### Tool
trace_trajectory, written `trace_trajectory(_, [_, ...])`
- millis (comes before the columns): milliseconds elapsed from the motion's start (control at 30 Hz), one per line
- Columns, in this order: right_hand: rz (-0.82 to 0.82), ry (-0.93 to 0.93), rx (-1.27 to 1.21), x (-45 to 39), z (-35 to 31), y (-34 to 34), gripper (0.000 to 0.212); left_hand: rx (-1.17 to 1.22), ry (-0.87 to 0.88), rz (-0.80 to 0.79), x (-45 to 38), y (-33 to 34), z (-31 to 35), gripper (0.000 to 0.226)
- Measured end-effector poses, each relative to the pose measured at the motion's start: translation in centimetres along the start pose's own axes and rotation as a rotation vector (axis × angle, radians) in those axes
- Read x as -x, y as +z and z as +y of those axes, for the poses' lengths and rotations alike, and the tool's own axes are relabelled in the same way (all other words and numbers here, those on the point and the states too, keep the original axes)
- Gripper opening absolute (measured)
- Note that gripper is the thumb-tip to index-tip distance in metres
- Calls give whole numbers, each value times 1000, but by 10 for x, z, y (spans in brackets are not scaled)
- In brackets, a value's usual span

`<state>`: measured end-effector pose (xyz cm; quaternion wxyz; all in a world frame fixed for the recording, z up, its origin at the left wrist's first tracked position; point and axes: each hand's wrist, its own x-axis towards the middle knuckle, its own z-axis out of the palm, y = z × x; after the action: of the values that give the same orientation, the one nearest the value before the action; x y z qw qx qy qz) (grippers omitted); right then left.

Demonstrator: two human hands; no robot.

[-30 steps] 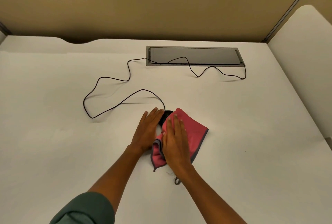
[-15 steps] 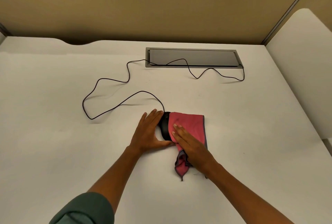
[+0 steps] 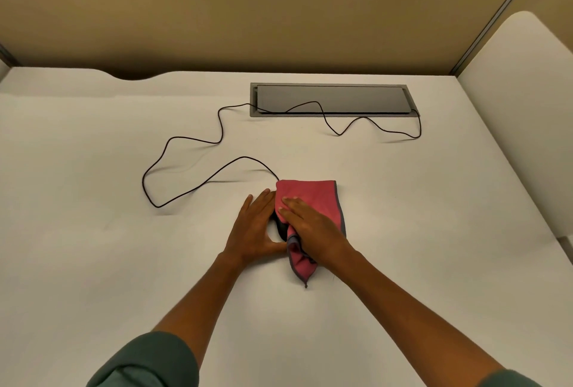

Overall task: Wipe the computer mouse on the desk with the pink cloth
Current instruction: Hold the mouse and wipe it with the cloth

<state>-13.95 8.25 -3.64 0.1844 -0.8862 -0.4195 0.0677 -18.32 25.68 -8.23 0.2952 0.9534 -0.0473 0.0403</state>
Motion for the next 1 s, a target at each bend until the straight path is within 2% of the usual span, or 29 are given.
trace_trajectory(100, [22,-9,45,7,-4,2,80,5,1,-3,-1,0,1,115])
trace_trajectory(300, [203,-95,18,50,-1,19,67,-18,-14,15,-2,-1,1,114])
trace_trajectory(500, [226,-59,15,66,4,26,74,-27,-30,9,-1,0,1,114])
trace_trajectory(600, [254,-62,16,65,4,31,69,-16,-19,28,0,0,1,113])
trace_trajectory(833, [245,182,-133,28,11,18,69,-14,-10,45,0,-2,1,117])
trace_trajectory(1000, [213,195,-146,32,14,21,64,-24,-16,18,2,0,2,118])
